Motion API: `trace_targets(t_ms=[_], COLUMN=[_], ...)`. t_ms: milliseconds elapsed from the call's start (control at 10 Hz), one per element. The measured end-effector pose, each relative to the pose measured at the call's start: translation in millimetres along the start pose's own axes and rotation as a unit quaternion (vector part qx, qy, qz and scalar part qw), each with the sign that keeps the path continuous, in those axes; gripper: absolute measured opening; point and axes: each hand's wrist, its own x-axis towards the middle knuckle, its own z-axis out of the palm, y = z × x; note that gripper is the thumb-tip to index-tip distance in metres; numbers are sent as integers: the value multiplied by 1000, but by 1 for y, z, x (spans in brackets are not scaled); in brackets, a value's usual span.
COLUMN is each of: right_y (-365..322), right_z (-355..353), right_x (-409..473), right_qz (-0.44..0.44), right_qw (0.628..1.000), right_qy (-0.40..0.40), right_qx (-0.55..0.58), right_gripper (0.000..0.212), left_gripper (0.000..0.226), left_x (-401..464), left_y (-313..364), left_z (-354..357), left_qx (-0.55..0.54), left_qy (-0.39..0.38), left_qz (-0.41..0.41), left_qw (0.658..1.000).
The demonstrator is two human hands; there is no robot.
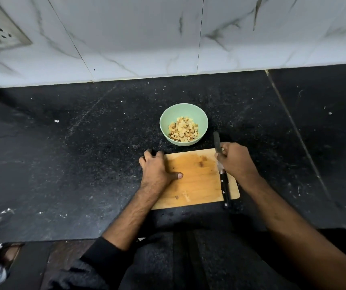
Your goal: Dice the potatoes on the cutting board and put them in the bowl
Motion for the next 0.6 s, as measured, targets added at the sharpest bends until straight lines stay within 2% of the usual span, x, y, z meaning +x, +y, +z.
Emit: trace_targets(t_ms=[200, 500, 600], right_y=[12, 18, 18], right_z=[14, 15, 10], right_x=[1, -3, 1], right_qz=[-14, 0, -14], right_qw=[998, 998, 996], right_qy=[37, 46, 75], right_qx=[-43, -45, -47], right_gripper=[37, 39, 37], left_gripper=[98, 100, 95], left_x=[0, 0, 3], left_y=[-2, -3, -4], left_z=[0, 0, -2], left_qx=[-4, 20, -5], left_qy=[10, 2, 44], left_qz=[20, 27, 27], left_qw=[1000, 999, 999])
